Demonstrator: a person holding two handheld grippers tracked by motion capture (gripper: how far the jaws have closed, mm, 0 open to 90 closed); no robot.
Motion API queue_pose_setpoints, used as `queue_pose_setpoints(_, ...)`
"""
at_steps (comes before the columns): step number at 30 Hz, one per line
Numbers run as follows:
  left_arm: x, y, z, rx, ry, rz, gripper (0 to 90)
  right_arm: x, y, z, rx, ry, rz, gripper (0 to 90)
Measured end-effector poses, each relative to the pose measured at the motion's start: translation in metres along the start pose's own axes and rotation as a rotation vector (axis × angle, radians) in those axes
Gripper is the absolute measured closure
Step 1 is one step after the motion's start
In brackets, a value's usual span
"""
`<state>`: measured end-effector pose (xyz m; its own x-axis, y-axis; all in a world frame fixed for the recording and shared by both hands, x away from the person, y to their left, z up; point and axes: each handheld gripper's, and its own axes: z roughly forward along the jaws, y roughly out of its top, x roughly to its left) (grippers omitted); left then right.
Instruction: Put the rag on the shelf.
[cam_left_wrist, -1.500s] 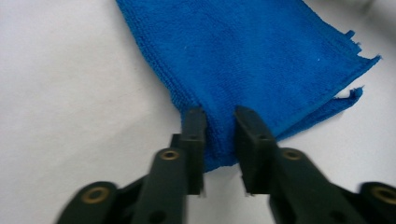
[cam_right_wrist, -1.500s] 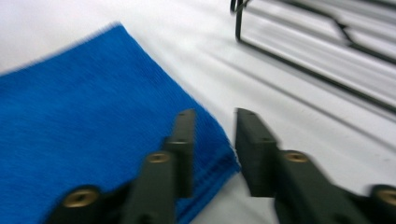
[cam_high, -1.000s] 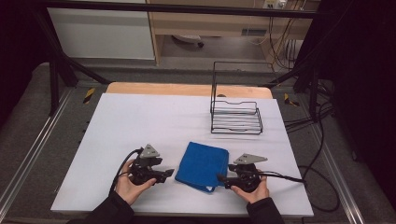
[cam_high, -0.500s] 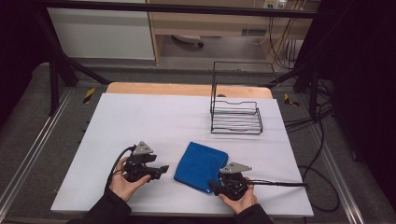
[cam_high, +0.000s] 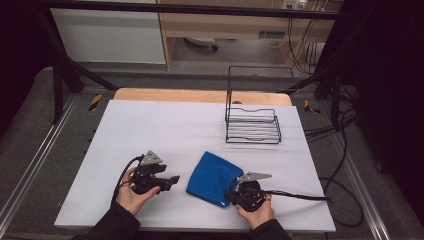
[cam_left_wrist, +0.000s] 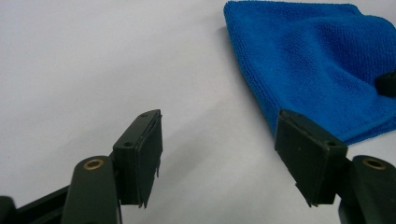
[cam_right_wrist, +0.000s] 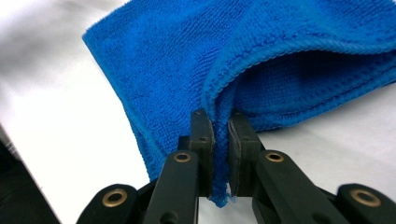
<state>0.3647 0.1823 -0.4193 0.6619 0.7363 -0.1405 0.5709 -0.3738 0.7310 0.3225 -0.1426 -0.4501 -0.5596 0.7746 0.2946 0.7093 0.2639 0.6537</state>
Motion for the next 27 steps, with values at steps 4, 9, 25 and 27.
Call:
queue_pose_setpoints(4,0.0,0.0,0.0,-0.001,-0.003,-0.004,32.3,-0.008,0.008,-0.012,0.006,0.029,-0.018,83.8)
queue_pose_setpoints(9,-0.002,0.0,0.0,-0.003,-0.011,-0.003,32.2,-0.025,0.012,-0.027,0.055,0.042,-0.06,83.5)
queue_pose_setpoints(25,-0.009,0.008,0.008,-0.005,-0.051,0.03,23.5,-0.05,0.008,-0.045,0.008,0.025,-0.175,63.4)
queue_pose_setpoints(27,-0.007,0.01,0.01,0.002,-0.062,0.029,21.6,-0.052,0.009,-0.049,-0.049,0.027,-0.181,53.5)
